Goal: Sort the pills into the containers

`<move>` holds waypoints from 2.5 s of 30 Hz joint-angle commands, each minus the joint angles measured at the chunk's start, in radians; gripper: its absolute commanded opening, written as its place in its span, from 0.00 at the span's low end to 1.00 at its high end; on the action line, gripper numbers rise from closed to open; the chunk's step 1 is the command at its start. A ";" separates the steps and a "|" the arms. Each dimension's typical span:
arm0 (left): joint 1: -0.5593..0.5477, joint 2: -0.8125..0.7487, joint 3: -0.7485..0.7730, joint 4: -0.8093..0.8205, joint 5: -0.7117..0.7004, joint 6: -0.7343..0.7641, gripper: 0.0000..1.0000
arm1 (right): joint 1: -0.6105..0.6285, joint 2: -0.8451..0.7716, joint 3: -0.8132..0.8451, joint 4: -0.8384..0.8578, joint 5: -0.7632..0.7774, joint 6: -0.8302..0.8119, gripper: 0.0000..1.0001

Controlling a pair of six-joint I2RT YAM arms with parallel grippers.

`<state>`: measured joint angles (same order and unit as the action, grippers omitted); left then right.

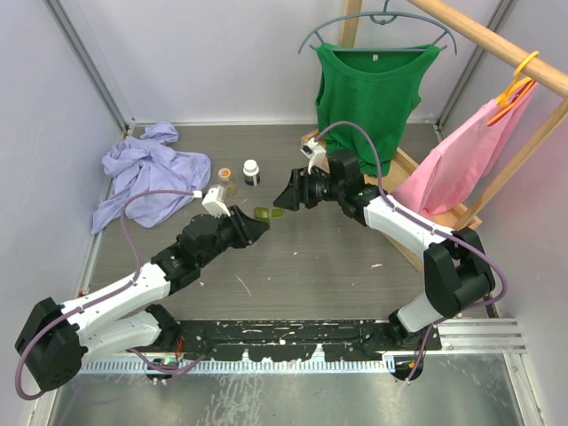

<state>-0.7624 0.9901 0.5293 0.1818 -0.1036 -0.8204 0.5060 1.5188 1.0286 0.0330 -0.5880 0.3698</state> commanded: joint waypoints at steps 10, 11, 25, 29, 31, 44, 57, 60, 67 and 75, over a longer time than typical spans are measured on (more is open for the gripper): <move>0.011 -0.021 -0.001 0.070 0.012 -0.020 0.00 | -0.101 -0.067 -0.063 0.310 -0.344 0.100 0.80; 0.011 -0.017 0.000 0.073 0.013 -0.020 0.00 | -0.104 -0.069 -0.066 0.325 -0.361 0.104 0.80; 0.012 -0.014 0.010 0.084 0.025 -0.023 0.00 | -0.049 -0.004 0.027 0.044 -0.305 -0.139 0.69; 0.011 -0.014 0.011 0.084 0.028 -0.020 0.00 | -0.050 0.012 0.043 0.003 -0.264 -0.163 0.59; 0.011 -0.017 0.011 0.084 0.028 -0.020 0.00 | -0.049 0.016 0.050 -0.014 -0.244 -0.176 0.56; 0.011 -0.029 -0.006 0.132 0.085 -0.019 0.00 | -0.047 0.058 0.076 -0.068 -0.222 -0.221 0.47; 0.012 -0.004 -0.034 0.221 0.125 -0.047 0.00 | -0.034 0.074 0.078 -0.050 -0.272 -0.192 0.49; 0.022 -0.008 -0.056 0.225 0.104 -0.066 0.00 | -0.051 0.063 0.078 -0.048 -0.279 -0.196 0.61; 0.073 0.000 -0.130 0.310 0.103 -0.174 0.00 | -0.110 0.029 0.057 -0.020 -0.327 -0.206 0.82; 0.102 0.062 -0.194 0.458 0.117 -0.283 0.01 | -0.112 0.113 0.018 0.100 -0.412 -0.065 0.95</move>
<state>-0.6838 1.0355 0.3584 0.4683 0.0051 -1.0206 0.3897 1.6043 1.0492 0.0410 -0.9432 0.2432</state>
